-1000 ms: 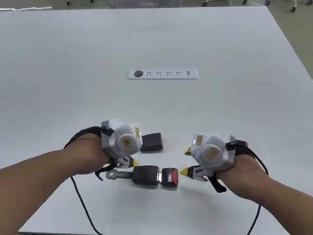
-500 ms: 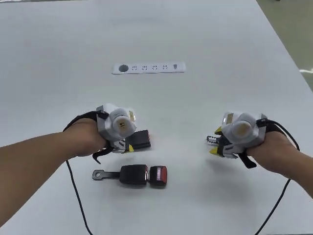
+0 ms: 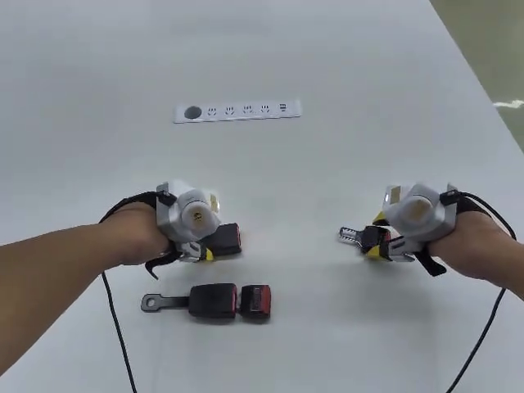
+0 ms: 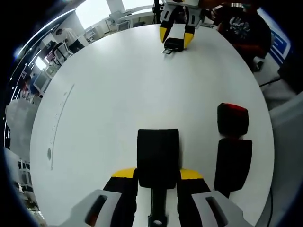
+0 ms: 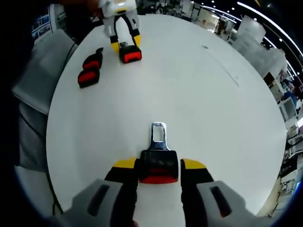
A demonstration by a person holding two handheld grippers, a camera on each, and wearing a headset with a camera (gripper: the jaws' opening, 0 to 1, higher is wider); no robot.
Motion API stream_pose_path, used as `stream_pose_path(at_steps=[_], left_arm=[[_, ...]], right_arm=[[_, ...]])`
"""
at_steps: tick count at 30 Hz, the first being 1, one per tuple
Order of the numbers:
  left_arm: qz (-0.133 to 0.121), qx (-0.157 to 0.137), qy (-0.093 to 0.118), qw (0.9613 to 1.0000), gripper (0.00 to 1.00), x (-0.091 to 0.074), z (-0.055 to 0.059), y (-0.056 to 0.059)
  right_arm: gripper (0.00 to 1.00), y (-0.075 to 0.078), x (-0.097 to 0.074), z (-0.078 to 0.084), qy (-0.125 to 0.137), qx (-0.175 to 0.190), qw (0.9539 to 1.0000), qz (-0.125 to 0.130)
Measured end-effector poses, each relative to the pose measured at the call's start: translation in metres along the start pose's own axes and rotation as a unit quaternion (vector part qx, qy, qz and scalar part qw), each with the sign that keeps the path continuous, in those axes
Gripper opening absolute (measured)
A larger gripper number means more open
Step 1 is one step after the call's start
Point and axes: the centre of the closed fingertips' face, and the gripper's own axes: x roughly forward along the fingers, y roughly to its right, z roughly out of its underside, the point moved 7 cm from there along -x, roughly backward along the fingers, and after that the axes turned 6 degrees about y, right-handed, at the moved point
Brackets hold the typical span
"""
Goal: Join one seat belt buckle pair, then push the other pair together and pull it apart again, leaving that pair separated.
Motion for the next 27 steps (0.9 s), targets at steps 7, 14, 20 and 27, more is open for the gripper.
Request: stream_pose_path(at_steps=[7, 14, 20, 27], left_arm=[[0.010, 0.034, -0.010, 0.9993, 0.32, 0.001, -0.003, 0.003], [0.015, 0.044, -0.015, 0.9988, 0.31, 0.001, -0.002, 0.003], [0.012, 0.038, -0.013, 0.9991, 0.31, 0.001, -0.001, 0.004], [0.014, 0.042, -0.021, 0.9988, 0.31, 0.002, -0.002, 0.004]], right_arm=[[0.33, 0.000, 0.005, -0.004, -0.034, -0.053, 0.9967, -0.051], [0.33, 0.001, 0.009, -0.009, -0.022, -0.048, 0.9975, -0.047], [0.33, -0.016, 0.024, -0.035, 0.006, -0.053, 0.9975, -0.046], [0.33, -0.034, 0.049, -0.078, 0.024, -0.071, 0.9957, -0.054]])
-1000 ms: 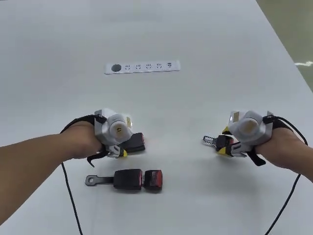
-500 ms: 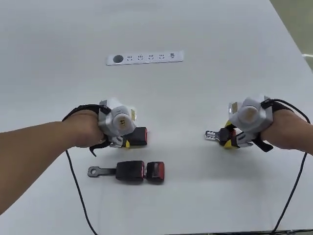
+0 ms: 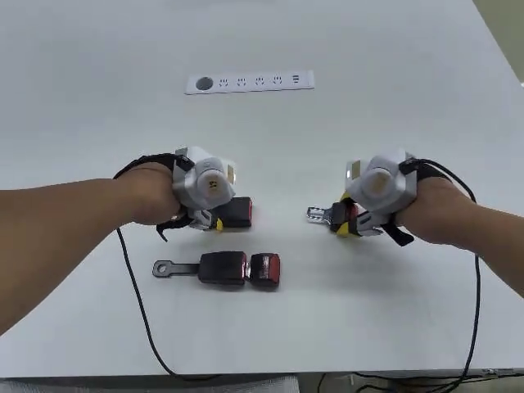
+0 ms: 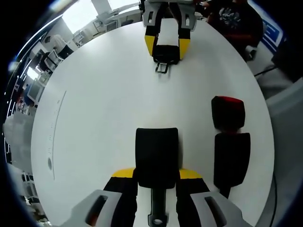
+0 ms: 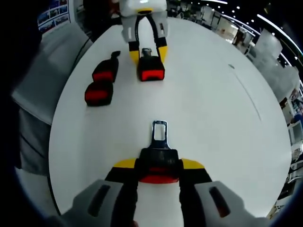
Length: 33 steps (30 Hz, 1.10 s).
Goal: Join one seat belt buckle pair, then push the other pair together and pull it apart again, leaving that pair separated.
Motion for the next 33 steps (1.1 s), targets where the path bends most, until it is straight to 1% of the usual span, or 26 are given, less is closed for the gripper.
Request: stream_pose_path(at_steps=[3, 6, 7, 14, 18, 22, 24, 25, 26, 27, 33], left_arm=[[-0.002, 0.002, 0.000, 1.0000, 0.31, 0.000, 0.000, 0.000], [-0.003, 0.003, 0.000, 1.0000, 0.31, 0.000, 0.000, 0.001], [-0.003, 0.004, 0.000, 1.0000, 0.31, 0.000, 0.000, 0.000], [-0.002, 0.005, 0.002, 1.0000, 0.31, 0.000, 0.000, 0.000], [-0.001, 0.006, 0.002, 1.0000, 0.31, 0.000, 0.000, 0.001], [-0.002, 0.004, 0.003, 1.0000, 0.31, -0.001, 0.000, 0.001], [0.000, 0.005, 0.002, 1.0000, 0.31, -0.001, 0.000, 0.001], [0.000, 0.005, 0.001, 1.0000, 0.31, 0.000, 0.000, 0.001], [0.000, 0.006, 0.000, 1.0000, 0.31, 0.000, 0.000, 0.001], [0.000, 0.006, 0.000, 1.0000, 0.31, 0.000, 0.000, 0.001], [0.000, 0.008, 0.002, 1.0000, 0.31, -0.001, 0.000, 0.001]], right_arm=[[0.33, 0.003, 0.016, -0.016, 0.010, -0.005, 0.9999, -0.004], [0.33, 0.003, 0.026, -0.028, 0.014, -0.009, 0.9998, -0.005], [0.33, 0.002, 0.031, -0.035, 0.016, -0.012, 0.9998, -0.008], [0.33, 0.003, 0.045, -0.054, 0.014, -0.024, 0.9995, -0.015], [0.33, 0.000, 0.048, -0.060, 0.015, -0.022, 0.9995, -0.016], [0.33, 0.000, 0.048, -0.059, 0.009, -0.023, 0.9996, -0.013], [0.33, 0.001, 0.048, -0.060, 0.004, -0.041, 0.9991, -0.009], [0.33, -0.002, 0.048, -0.062, 0.001, -0.057, 0.9984, -0.007], [0.33, -0.002, 0.049, -0.064, -0.001, -0.067, 0.9978, -0.004], [0.33, -0.001, 0.051, -0.065, -0.003, -0.071, 0.9974, -0.003], [0.33, 0.000, 0.056, -0.072, 0.007, -0.070, 0.9975, -0.005]])
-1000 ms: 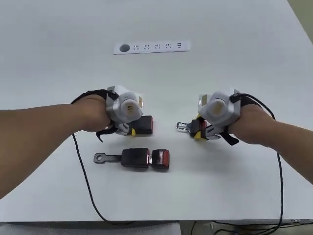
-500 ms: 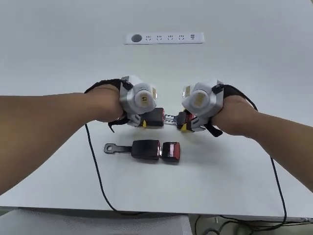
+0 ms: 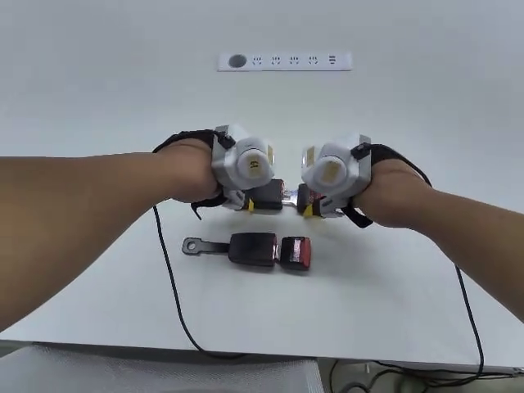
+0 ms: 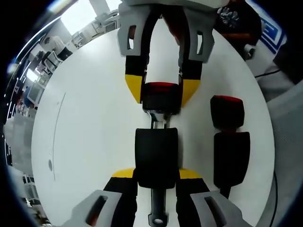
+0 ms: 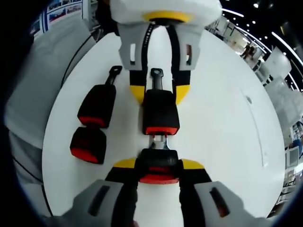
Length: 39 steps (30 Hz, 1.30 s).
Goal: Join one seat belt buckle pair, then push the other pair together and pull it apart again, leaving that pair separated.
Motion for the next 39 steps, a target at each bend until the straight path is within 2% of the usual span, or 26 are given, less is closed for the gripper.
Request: stream_pose_path(at_steps=[6, 9, 13, 16, 19, 26, 33, 39], left_arm=[[0.008, 0.005, 0.006, 0.9999, 0.30, 0.001, 0.000, -0.001], [0.003, 0.012, 0.005, 0.9999, 0.30, 0.001, 0.000, 0.002], [0.006, 0.009, 0.000, 0.9999, 0.30, 0.001, -0.001, 0.000], [0.013, 0.020, -0.004, 0.9997, 0.30, 0.002, -0.002, 0.000], [0.014, 0.016, -0.003, 0.9998, 0.30, 0.002, -0.002, 0.000], [0.013, 0.011, 0.002, 0.9999, 0.30, 0.000, -0.002, 0.001], [0.010, 0.002, 0.008, 0.9999, 0.30, -0.004, -0.003, 0.004], [0.006, -0.001, 0.016, 0.9999, 0.30, -0.008, -0.003, 0.006]], right_arm=[[0.32, 0.002, 0.001, 0.004, 0.011, 0.001, 0.9999, -0.007], [0.32, 0.002, 0.002, 0.003, 0.017, 0.006, 0.9998, -0.008], [0.31, 0.003, 0.005, -0.001, 0.015, 0.001, 0.9999, -0.009], [0.31, 0.001, 0.010, -0.008, 0.027, 0.004, 0.9995, -0.017], [0.31, 0.002, 0.013, -0.012, 0.021, -0.005, 0.9997, -0.015], [0.32, 0.003, 0.013, -0.010, 0.026, 0.007, 0.9996, -0.012], [0.33, 0.002, 0.011, -0.008, 0.027, 0.004, 0.9996, -0.012], [0.33, 0.002, 0.002, 0.005, 0.022, 0.012, 0.9996, -0.012]])
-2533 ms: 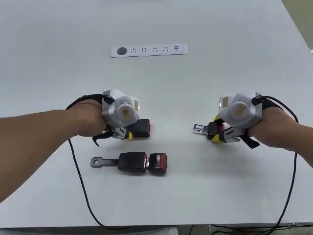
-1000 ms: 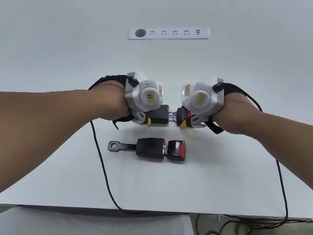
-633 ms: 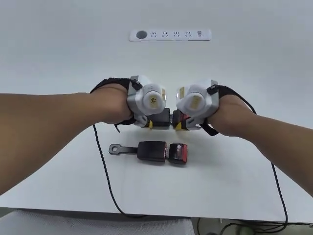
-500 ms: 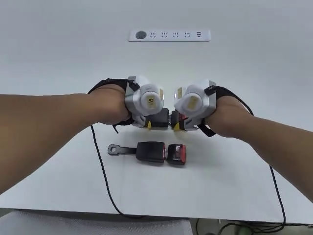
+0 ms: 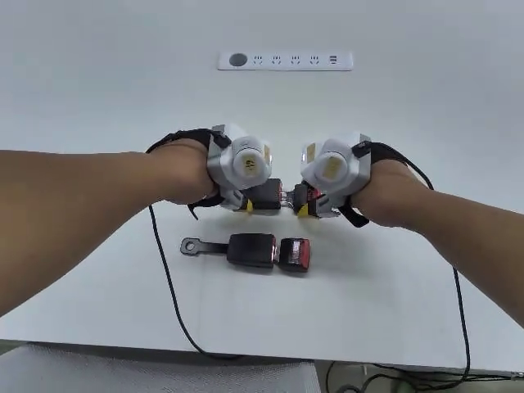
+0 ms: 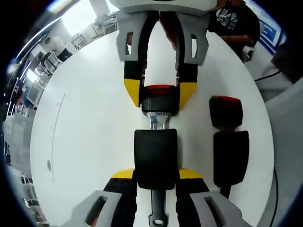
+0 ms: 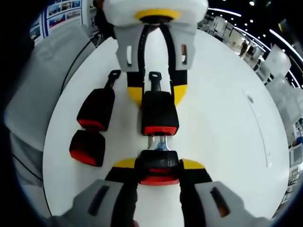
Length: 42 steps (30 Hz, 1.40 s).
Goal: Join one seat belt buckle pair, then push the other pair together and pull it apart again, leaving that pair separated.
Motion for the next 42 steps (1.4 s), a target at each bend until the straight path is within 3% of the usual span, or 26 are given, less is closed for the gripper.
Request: stream_pose_path(at_steps=[6, 17, 23, 27, 31, 32, 33, 35, 36, 37, 39, 41, 42], left_arm=[[0.001, -0.007, 0.004, 1.0000, 0.30, 0.000, 0.000, 0.000], [-0.007, -0.004, 0.002, 1.0000, 0.31, 0.000, 0.000, 0.001], [-0.019, -0.009, 0.009, 0.9997, 0.31, -0.001, 0.001, 0.001], [-0.024, -0.022, 0.006, 0.9995, 0.31, -0.002, 0.001, 0.002], [-0.030, -0.025, -0.005, 0.9992, 0.32, -0.002, -0.001, 0.003], [-0.033, -0.021, -0.007, 0.9992, 0.32, -0.002, -0.001, 0.003], [-0.045, 0.016, -0.010, 0.9988, 0.33, -0.003, -0.002, 0.001], [-0.060, 0.038, -0.018, 0.9973, 0.37, -0.004, -0.001, 0.001], [-0.064, 0.045, -0.036, 0.9963, 0.41, -0.008, 0.003, 0.003], [-0.067, 0.046, -0.039, 0.9959, 0.47, -0.010, 0.004, 0.004], [-0.084, 0.027, -0.024, 0.9958, 0.52, -0.015, 0.008, 0.003], [-0.108, -0.013, -0.003, 0.9941, 0.52, -0.031, 0.013, 0.005], [-0.128, -0.035, 0.007, 0.9911, 0.53, -0.042, 0.018, 0.008]], right_arm=[[0.34, -0.005, -0.012, 0.012, -0.012, -0.005, 0.9999, 0.005], [0.35, -0.020, -0.062, 0.071, -0.047, 0.012, 0.9986, 0.021], [0.35, -0.024, -0.085, 0.094, -0.053, 0.018, 0.9980, 0.030], [0.35, -0.025, -0.087, 0.095, -0.045, 0.025, 0.9981, 0.033], [0.36, -0.024, -0.085, 0.090, -0.063, 0.033, 0.9972, 0.026], [0.36, -0.024, -0.085, 0.089, -0.066, 0.032, 0.9970, 0.026], [0.36, -0.024, -0.085, 0.088, -0.075, 0.026, 0.9964, 0.029], [0.43, -0.019, -0.089, 0.087, -0.096, -0.004, 0.9937, 0.058], [0.49, -0.019, -0.090, 0.086, -0.095, -0.004, 0.9931, 0.068], [0.54, -0.020, -0.091, 0.085, -0.090, 0.002, 0.9931, 0.075], [0.59, -0.019, -0.098, 0.088, -0.076, 0.008, 0.9924, 0.096], [0.59, -0.021, -0.108, 0.091, -0.052, 0.047, 0.9894, 0.127], [0.59, -0.026, -0.115, 0.092, -0.034, 0.069, 0.9873, 0.139]])
